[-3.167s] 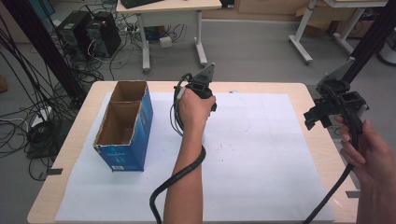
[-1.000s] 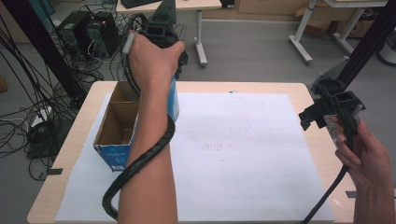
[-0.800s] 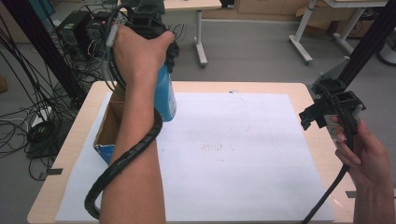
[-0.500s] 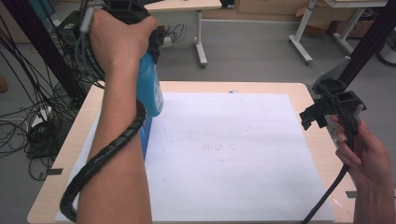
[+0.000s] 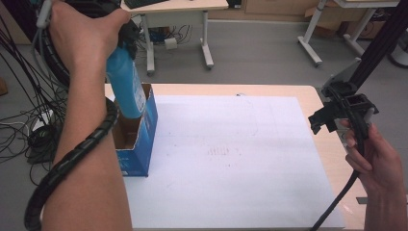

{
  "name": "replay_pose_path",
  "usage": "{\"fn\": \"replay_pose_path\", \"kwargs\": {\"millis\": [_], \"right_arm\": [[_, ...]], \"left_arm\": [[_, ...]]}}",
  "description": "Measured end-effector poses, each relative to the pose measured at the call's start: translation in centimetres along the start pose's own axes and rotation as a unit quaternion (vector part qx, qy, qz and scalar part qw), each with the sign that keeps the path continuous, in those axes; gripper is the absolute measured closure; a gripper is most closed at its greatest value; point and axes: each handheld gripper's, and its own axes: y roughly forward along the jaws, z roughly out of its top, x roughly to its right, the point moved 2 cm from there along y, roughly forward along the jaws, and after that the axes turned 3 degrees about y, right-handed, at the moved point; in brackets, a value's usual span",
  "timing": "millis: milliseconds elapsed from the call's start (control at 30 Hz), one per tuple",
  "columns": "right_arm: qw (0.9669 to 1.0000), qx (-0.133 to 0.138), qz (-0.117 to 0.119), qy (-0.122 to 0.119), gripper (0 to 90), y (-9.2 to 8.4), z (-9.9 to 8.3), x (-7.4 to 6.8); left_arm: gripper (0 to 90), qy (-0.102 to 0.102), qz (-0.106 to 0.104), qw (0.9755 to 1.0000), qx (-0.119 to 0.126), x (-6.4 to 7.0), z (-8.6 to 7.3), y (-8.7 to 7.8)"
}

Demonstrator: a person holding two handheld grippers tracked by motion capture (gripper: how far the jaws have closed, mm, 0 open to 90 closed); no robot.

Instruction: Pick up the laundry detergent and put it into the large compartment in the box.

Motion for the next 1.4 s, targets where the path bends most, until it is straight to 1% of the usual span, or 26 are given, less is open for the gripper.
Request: {"fn": "replay_pose_path", "kwargs": {"millis": [33, 100, 133, 267, 400, 533, 700, 800, 867, 967, 1033, 1100, 1333, 1367, 1400], "right_arm": [[1.0, -0.001, -0.001, 0.0, 3.2, 0.0, 0.0, -0.1], [1.0, -0.001, -0.001, 0.0, 3.2, 0.0, 0.0, -0.1], [1.0, 0.0, -0.002, -0.001, 3.2, 0.0, -0.1, -0.1], [1.0, -0.001, -0.005, 0.002, 3.2, 0.0, 0.0, -0.1], [1.0, -0.003, -0.008, 0.002, 3.2, 0.1, 0.1, -0.3], [0.9999, -0.005, -0.009, 0.0, 3.2, 0.2, 0.3, -0.6], [0.9999, -0.008, -0.007, 0.001, 3.2, 0.3, 0.4, -0.5], [0.9999, -0.008, -0.008, 0.002, 3.2, 0.4, 0.4, -0.6], [0.9999, -0.007, -0.009, -0.002, 3.2, 0.4, 0.4, -0.7], [0.9999, -0.009, -0.008, -0.003, 3.2, 0.4, 0.4, -0.8], [0.9999, -0.007, -0.008, -0.005, 3.2, 0.4, 0.2, -0.7], [0.9999, -0.008, -0.006, -0.002, 3.2, 0.3, 0.2, -0.6], [1.0, -0.007, -0.004, 0.005, 3.2, 0.2, -0.1, -0.1], [1.0, -0.006, -0.005, 0.004, 3.2, 0.2, -0.2, 0.0], [1.0, -0.005, -0.005, 0.002, 3.2, 0.2, -0.2, 0.0]], "left_arm": [[38.1, 0.003, 0.007, 1.0, -0.002, -0.1, 0.1, 0.2], [38.1, 0.003, 0.01, 0.9999, -0.002, -0.4, 0.1, 0.4], [38.1, -0.002, 0.01, 0.9999, -0.001, -0.6, 0.1, 0.5], [38.1, -0.007, 0.006, 1.0, -0.002, -1.7, 0.0, 1.3], [38.1, -0.017, 0.01, 0.9998, 0.002, -2.5, -0.3, 2.3], [38.1, -0.021, 0.018, 0.9996, -0.002, -2.9, -0.3, 3.1], [38.1, -0.024, 0.02, 0.9995, -0.006, -3.5, -0.6, 4.2], [38.1, -0.024, 0.02, 0.9995, -0.008, -3.6, -0.8, 4.9], [38.1, -0.022, 0.02, 0.9995, -0.009, -3.7, -1.0, 5.5], [38.1, -0.023, 0.017, 0.9995, -0.012, -3.9, -1.2, 6.2], [38.1, -0.021, 0.019, 0.9995, -0.014, -3.7, -1.3, 6.7], [38.1, -0.018, 0.019, 0.9995, -0.015, -3.7, -1.4, 7.2], [38.2, -0.02, 0.016, 0.9996, -0.011, -3.8, -2.1, 8.7], [38.1, -0.018, 0.016, 0.9996, -0.013, -3.8, -2.1, 9.0], [38.1, -0.021, 0.016, 0.9996, -0.013, -3.8, -2.2, 9.2]]}}
